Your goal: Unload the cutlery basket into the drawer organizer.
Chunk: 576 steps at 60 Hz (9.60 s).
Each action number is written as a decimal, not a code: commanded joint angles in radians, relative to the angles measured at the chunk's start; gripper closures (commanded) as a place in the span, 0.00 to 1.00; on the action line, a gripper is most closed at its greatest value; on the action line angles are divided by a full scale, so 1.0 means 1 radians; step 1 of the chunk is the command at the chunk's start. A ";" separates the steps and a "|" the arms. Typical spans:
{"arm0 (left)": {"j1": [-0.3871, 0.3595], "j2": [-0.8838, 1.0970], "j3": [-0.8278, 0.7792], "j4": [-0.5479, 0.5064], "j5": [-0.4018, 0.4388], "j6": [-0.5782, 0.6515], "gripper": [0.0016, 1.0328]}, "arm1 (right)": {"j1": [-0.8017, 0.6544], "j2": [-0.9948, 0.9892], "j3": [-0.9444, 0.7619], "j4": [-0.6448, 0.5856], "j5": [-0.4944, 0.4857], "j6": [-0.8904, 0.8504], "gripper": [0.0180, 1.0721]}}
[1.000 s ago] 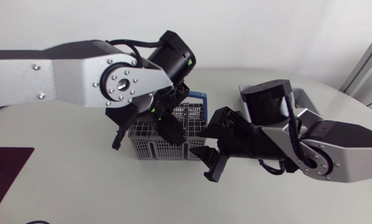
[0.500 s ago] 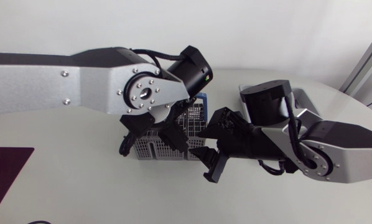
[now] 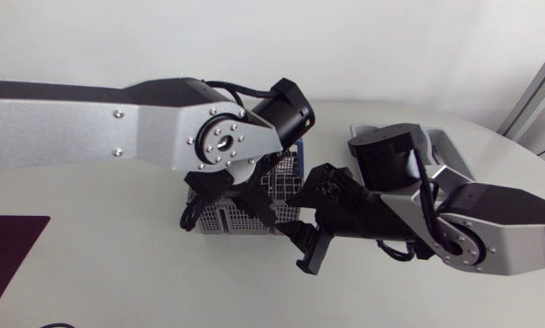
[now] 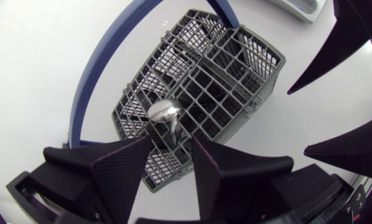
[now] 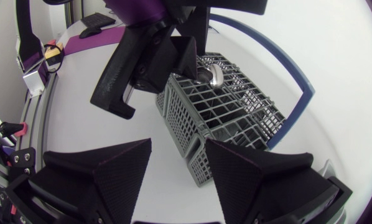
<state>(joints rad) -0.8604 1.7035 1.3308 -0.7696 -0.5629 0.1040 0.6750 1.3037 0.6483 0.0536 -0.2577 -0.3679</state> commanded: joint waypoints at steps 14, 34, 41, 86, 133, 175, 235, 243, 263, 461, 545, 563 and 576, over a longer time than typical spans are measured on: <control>0.006 0.045 0.033 0.010 -0.023 -0.017 0.55 | 0.006 0.003 -0.036 0.026 0.003 -0.009 0.39; -0.005 0.056 -0.024 0.084 -0.061 -0.017 0.64 | 0.006 -0.006 -0.050 0.032 0.002 -0.011 0.39; -0.005 0.058 -0.024 0.085 -0.061 -0.015 0.76 | 0.005 -0.007 -0.053 0.032 0.002 -0.011 0.39; -0.057 -0.064 0.047 0.018 -0.137 0.003 0.79 | 0.009 -0.015 -0.062 0.034 0.000 -0.012 0.39; -0.117 -0.171 0.131 -0.046 -0.296 0.053 0.79 | 0.014 -0.075 -0.068 0.026 0.000 -0.009 0.39; 0.011 -0.139 0.208 -0.128 0.357 -0.300 0.79 | -0.068 -0.462 -0.133 -0.126 0.017 -0.019 0.37; -0.006 -0.139 0.226 -0.122 0.445 -0.323 0.79 | 0.075 -0.202 -0.018 0.035 0.166 0.064 0.88; -0.002 -0.142 0.223 -0.122 0.446 -0.319 0.79 | 0.075 -0.199 -0.016 0.029 0.161 0.067 0.94; 0.024 -0.148 0.229 -0.122 0.446 -0.333 0.66 | 0.090 -0.201 -0.015 -0.005 0.144 0.066 0.95; 0.296 -0.171 -0.142 0.059 0.672 -0.365 0.07 | -0.696 -0.225 0.044 -0.486 -0.273 -0.674 0.05; 0.402 -0.105 -0.084 0.225 0.874 -0.555 0.19 | -0.473 -0.328 -0.090 -0.402 -0.201 -0.537 0.05; 0.391 -0.051 -0.061 0.233 0.874 -0.572 0.37 | -0.473 -0.348 -0.104 -0.409 -0.195 -0.542 0.05; 0.391 -0.022 -0.050 0.233 0.874 -0.581 0.43 | -0.468 -0.346 -0.110 -0.400 -0.189 -0.542 0.05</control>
<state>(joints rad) -0.4614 1.6577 1.2514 -0.5400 0.3027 -0.4461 0.1959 0.9649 0.5652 -0.3550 -0.4549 -0.9012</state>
